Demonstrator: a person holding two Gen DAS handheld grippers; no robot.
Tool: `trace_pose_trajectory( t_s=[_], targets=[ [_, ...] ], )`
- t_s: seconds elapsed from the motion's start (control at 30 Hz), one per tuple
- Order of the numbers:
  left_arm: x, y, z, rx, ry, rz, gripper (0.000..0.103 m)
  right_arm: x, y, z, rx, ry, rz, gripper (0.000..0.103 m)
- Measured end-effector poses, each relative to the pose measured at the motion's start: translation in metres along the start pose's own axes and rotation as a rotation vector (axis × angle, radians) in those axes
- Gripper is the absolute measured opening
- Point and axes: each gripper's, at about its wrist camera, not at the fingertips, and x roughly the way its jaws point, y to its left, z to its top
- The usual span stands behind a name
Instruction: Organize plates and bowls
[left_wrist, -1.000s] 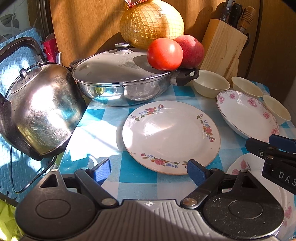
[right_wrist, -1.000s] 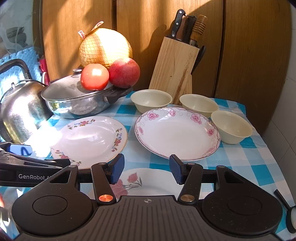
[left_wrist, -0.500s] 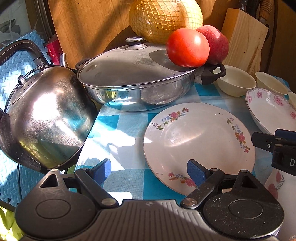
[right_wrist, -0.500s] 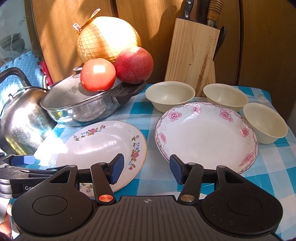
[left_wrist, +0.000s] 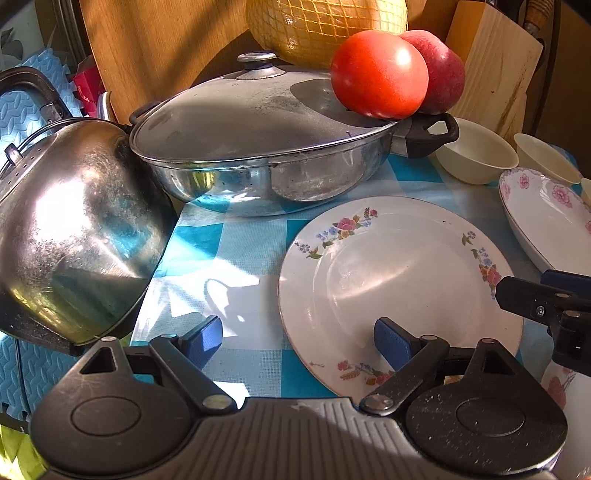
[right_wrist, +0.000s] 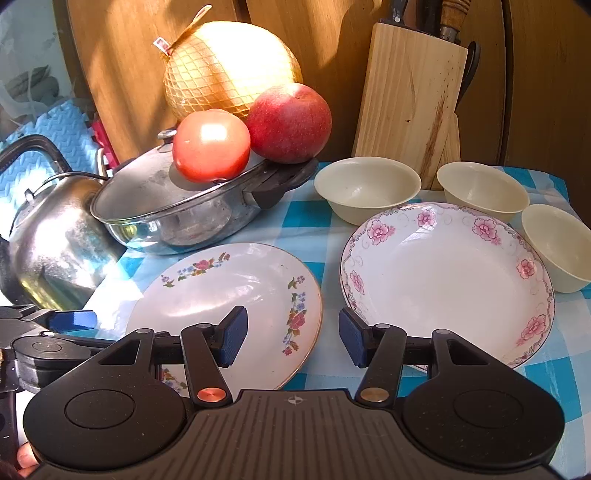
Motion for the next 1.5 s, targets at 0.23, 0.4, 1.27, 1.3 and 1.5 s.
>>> trace_pose_trajectory(
  t_s=[0.23,0.4,1.27,1.3,1.5],
  targets=[
    [0.011,0.005,0.009,-0.035,0.016,-0.081,0.085,0.011,-0.006,-0.002,0.043,0.041,0.012,0.063],
    [0.019,0.002,0.016,-0.026,0.007,-0.113,0.085,0.024,-0.009,-0.001,0.085,0.064,0.043,0.061],
    [-0.002,0.012,-0.011,0.035,-0.021,-0.113,0.091,0.018,0.005,-0.017,0.021,0.113,0.139,0.047],
    [0.000,0.013,-0.011,0.028,-0.022,-0.115,0.092,0.019,0.004,-0.017,0.024,0.109,0.137,0.048],
    [0.003,0.013,-0.010,0.034,-0.054,-0.121,0.093,0.022,0.007,-0.018,0.009,0.082,0.128,0.049]
  ],
)
